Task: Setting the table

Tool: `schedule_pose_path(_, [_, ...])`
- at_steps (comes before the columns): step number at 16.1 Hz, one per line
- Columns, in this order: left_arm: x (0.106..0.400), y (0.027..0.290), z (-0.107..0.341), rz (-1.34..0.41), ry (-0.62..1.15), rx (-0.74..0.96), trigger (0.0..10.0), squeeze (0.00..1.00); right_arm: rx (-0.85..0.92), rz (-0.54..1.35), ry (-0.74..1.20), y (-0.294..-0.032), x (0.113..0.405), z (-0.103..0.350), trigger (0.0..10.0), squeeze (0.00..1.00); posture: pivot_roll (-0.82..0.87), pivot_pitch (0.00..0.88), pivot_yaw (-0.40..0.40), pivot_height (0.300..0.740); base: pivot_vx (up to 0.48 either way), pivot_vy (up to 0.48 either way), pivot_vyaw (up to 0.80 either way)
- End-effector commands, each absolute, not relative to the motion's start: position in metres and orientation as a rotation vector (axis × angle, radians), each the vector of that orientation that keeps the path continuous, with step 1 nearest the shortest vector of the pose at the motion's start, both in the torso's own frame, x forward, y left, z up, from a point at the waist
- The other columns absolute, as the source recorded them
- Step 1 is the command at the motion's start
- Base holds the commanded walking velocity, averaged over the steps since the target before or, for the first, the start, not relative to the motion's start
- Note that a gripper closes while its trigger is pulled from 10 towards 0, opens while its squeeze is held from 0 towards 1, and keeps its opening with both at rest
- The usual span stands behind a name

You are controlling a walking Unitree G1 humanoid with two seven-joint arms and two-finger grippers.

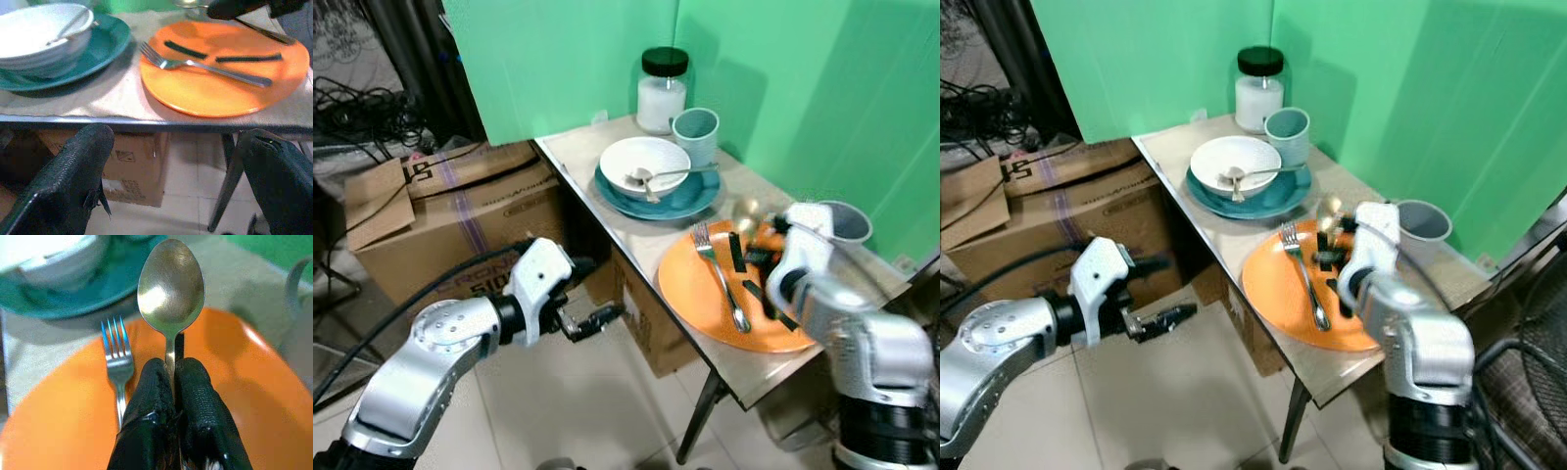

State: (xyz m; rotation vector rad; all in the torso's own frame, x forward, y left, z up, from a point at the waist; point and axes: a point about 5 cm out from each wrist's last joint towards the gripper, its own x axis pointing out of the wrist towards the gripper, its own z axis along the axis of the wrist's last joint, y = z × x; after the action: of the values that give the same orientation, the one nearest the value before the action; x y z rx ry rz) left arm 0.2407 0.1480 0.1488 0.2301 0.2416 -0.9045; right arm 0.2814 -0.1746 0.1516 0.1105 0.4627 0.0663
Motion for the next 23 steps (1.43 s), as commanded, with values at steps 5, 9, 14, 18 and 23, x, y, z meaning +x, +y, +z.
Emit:
schedule_pose_path(5, [0.261, 0.14, 0.175, -0.608, -0.008, 0.209, 10.0, 0.0, 0.032, 0.139, 0.085, -0.168, 0.258, 0.212, 10.0, 0.0, -0.01, 0.0, 0.078, 0.74, 0.0, 0.0, 0.0])
schedule_pose_path(9, [0.266, 0.128, 0.179, -0.534, -0.058, 0.185, 10.0, 0.0, 0.051, 0.084, -0.01, -0.163, 0.254, 0.221, 10.0, 0.0, 0.01, 0.0, 0.06, 0.74, 0.0, 0.0, -0.6])
schedule_pose_path(14, [0.269, 0.122, 0.169, -0.513, -0.03, 0.19, 10.0, 0.0, -0.002, 0.079, -0.024, -0.161, 0.25, 0.216, 10.0, 0.0, -0.01, 0.0, 0.045, 0.74, 0.0, 0.0, -0.8])
schedule_pose_path(18, [0.264, 0.124, 0.161, -0.534, 0.016, 0.235, 10.0, 0.0, -0.036, 0.017, 0.024, -0.173, 0.254, 0.201, 10.0, 0.0, 0.05, 0.0, 0.036, 0.74, 0.0, 0.0, -0.8])
schedule_pose_path(23, [0.258, 0.144, 0.154, -0.426, 0.045, 0.2, 10.0, 0.0, 0.034, -0.01, -0.021, -0.167, 0.254, 0.199, 10.0, 0.0, 0.04, 0.0, 0.029, 0.74, 0.0, 0.0, -0.8])
